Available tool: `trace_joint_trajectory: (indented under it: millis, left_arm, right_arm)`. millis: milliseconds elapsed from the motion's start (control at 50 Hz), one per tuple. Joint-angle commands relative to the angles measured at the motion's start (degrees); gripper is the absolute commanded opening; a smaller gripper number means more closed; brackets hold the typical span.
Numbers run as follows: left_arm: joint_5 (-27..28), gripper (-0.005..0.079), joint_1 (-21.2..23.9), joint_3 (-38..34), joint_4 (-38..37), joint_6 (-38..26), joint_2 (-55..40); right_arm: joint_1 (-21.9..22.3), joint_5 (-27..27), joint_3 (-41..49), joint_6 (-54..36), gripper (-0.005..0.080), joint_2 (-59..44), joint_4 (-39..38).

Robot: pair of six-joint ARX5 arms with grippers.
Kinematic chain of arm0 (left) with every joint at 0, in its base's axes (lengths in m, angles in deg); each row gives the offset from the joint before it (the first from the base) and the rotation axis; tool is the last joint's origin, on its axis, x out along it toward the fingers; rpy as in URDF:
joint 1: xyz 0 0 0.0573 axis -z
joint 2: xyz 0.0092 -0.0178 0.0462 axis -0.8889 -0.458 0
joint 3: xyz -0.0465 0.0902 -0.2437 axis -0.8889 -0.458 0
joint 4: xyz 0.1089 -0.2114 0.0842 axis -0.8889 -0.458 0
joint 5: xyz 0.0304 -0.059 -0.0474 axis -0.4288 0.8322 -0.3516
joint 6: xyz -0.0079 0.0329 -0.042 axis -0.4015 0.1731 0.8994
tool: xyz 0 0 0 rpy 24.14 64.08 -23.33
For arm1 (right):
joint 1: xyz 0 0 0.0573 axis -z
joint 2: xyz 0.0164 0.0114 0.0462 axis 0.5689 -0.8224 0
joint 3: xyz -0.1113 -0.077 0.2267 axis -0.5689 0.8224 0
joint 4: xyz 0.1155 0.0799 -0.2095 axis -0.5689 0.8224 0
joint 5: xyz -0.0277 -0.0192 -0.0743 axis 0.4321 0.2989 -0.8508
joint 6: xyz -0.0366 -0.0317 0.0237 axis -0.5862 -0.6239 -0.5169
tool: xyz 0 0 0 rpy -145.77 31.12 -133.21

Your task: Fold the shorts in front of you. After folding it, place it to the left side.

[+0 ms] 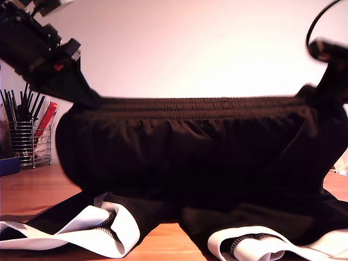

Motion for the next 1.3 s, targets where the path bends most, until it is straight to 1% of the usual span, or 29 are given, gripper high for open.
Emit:
trace_joint_trajectory:
  millis: [0, 160, 420, 500, 760, 820, 880, 940, 1000, 1060, 1140, 1200, 1280]
  left_arm:
    - [-2.51, -0.0023, -0.87, -1.16, -1.27, 1.18, -0.63]
    - [-4.07, -0.0023, 1.29, -1.99, -4.42, 1.95, -0.87]
    - [-3.96, -0.0023, 1.38, -6.73, -6.36, 4.39, -0.87]
    - [-3.87, -0.0023, 1.38, -7.54, -6.71, 4.55, -0.87]
    - [-3.76, -0.0023, 1.33, -8.57, -6.67, 5.77, -1.22]
    - [-3.76, -0.0022, 1.31, -8.57, -6.69, 5.79, -1.29]
    - [-3.65, 0.0009, 1.33, -8.57, -6.62, 5.77, -1.29]
    - [-3.19, 0.0063, 1.33, -8.57, -6.58, 5.77, -1.29]
    - [-2.36, 0.0149, 1.38, -8.57, -6.82, 5.77, -1.29]
    - [-1.75, 0.0238, 1.38, -8.57, -7.26, 6.19, -1.29]
    - [-1.75, 0.0306, 1.38, -8.57, -7.78, 7.8, -1.25]
    - [-1.51, 0.0312, 1.49, -8.57, -8.26, 8.15, -1.25]
    - [0.31, 0.0312, 1.49, -8.57, -8.37, 8.76, -1.2]
  right_arm:
    - [1.11, -3.32, 2.03, 1.38, -0.0013, 0.94, 1.27]
    - [0.2, -4.44, 2.03, 4.02, -0.0013, 2.78, 7.04]
    - [-1.07, -4.42, 2.03, 8.07, -0.0013, 2.91, 14.8]
    - [-1.09, -4.46, 2.03, 8.57, -0.0013, 2.91, 18.29]
    - [-1.09, -4.37, 2.03, 11.61, -0.0011, 2.91, 21.14]
    - [-1.09, -4.35, 2.03, 12.15, 0.0007, 2.89, 21.22]
    - [-1.09, -4.33, 2.01, 12.7, 0.006, 2.91, 21.38]
    - [-1.09, -4.24, 2.01, 12.98, 0.0139, 2.91, 21.35]
    - [-1.09, -3.98, 1.97, 13.44, 0.0235, 2.91, 21.38]
    - [-1.09, -2.91, 1.88, 14.1, 0.0302, 2.91, 21.7]
    - [-1.09, -1.05, 1.81, 15.02, 0.0325, 2.91, 22.71]
    - [-1.09, -0.15, 1.62, 15.82, 0.0325, 2.91, 23.76]
    - [-1.09, 0.85, 1.27, 16.04, 0.0325, 2.91, 23.63]
